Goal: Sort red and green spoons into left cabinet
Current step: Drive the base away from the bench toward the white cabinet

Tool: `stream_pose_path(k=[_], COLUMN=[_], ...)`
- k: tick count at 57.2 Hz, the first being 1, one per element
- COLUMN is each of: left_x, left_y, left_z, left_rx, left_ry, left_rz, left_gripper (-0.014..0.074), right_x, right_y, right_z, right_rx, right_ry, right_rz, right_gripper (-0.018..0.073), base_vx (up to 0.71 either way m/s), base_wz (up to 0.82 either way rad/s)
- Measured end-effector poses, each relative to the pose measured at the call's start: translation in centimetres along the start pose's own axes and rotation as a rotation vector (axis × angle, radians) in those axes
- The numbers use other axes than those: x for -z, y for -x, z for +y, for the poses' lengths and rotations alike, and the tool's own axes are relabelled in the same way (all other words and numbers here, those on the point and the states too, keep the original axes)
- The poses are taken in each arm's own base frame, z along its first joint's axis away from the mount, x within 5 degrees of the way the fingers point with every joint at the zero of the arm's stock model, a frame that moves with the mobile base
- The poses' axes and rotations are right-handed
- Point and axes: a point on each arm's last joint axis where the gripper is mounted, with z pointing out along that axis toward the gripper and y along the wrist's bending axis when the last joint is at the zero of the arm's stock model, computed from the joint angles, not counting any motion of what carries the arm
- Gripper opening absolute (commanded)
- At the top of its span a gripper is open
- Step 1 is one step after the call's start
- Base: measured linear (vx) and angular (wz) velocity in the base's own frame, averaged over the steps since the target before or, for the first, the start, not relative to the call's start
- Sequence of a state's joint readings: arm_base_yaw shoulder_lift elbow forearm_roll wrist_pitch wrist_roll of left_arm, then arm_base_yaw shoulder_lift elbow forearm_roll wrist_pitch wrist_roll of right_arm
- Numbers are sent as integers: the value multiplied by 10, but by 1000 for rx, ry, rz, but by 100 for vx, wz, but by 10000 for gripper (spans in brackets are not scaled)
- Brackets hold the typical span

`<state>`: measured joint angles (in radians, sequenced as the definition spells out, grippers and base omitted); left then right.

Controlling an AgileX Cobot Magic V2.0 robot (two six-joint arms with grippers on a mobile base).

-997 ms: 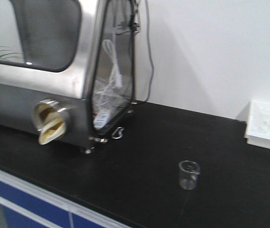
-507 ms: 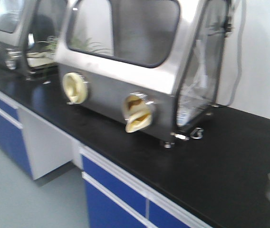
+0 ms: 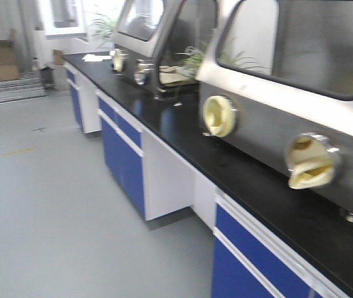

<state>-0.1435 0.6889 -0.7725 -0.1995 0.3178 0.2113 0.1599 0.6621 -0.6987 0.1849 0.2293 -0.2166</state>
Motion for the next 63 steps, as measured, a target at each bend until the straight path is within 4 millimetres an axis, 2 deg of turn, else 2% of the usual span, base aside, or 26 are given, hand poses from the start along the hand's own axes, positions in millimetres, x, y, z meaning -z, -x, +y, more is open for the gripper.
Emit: stream_pose_path(k=[35, 63], left_x=[0, 0], left_y=[0, 0], left_z=[0, 0], left_rx=[0, 0], left_ry=[0, 0], left_rz=[0, 0], left_gripper=[-1, -1], right_x=[0, 0], right_y=[0, 0], right_z=[0, 0], right_rx=[0, 0], right_ry=[0, 0], right_rz=[0, 0], right_gripper=[-4, -4], base_vx=[20, 33], base_wz=[47, 36])
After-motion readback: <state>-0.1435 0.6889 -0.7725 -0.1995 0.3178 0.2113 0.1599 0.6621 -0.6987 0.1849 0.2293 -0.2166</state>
